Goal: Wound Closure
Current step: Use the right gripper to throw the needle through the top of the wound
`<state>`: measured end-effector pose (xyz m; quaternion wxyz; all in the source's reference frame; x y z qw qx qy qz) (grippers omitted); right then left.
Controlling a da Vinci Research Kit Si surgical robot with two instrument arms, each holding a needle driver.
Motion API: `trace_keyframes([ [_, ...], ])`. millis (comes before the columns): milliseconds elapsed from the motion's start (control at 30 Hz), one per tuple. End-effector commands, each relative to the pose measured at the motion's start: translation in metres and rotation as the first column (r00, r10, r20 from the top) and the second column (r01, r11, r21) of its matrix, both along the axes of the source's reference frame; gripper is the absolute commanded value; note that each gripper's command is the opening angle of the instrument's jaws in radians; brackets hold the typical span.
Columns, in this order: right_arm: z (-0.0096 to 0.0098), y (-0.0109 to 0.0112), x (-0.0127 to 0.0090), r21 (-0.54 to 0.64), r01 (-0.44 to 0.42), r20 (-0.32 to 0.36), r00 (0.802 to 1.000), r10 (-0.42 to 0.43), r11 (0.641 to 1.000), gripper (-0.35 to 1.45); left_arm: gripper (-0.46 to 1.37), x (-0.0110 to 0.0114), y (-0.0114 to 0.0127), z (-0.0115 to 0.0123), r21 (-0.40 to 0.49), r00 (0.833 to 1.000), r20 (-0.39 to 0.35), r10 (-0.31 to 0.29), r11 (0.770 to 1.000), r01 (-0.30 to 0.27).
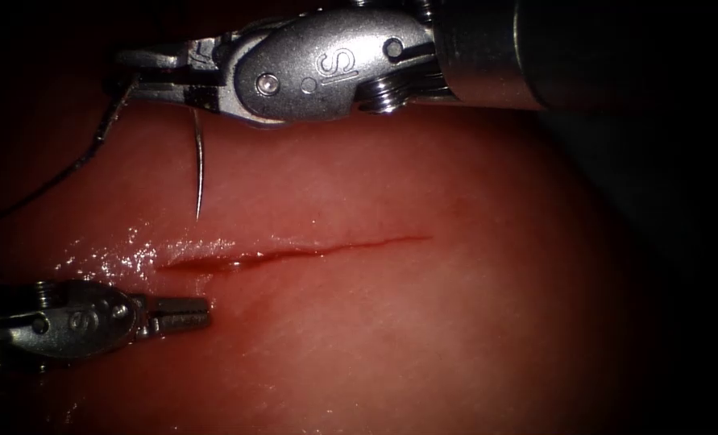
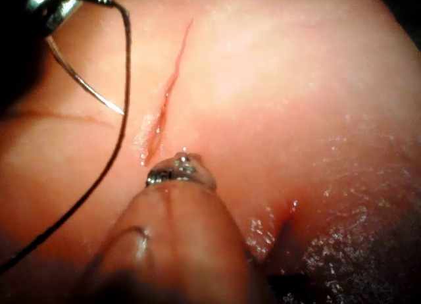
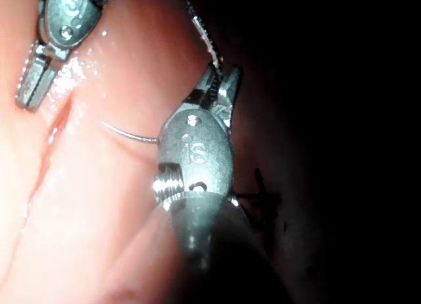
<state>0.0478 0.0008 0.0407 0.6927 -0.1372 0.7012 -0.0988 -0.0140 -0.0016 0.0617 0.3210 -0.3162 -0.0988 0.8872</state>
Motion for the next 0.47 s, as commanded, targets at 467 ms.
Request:
trace_keyframes([
  [467,-0.0001,0.0002,-0.0002,-0.077,-0.008,0.0,1.0,0.008,0.997,-0.35,-0.18,0.0,0.0,-0.0002,0.005,1.0,0.005,0.004,1.0,-0.004],
])
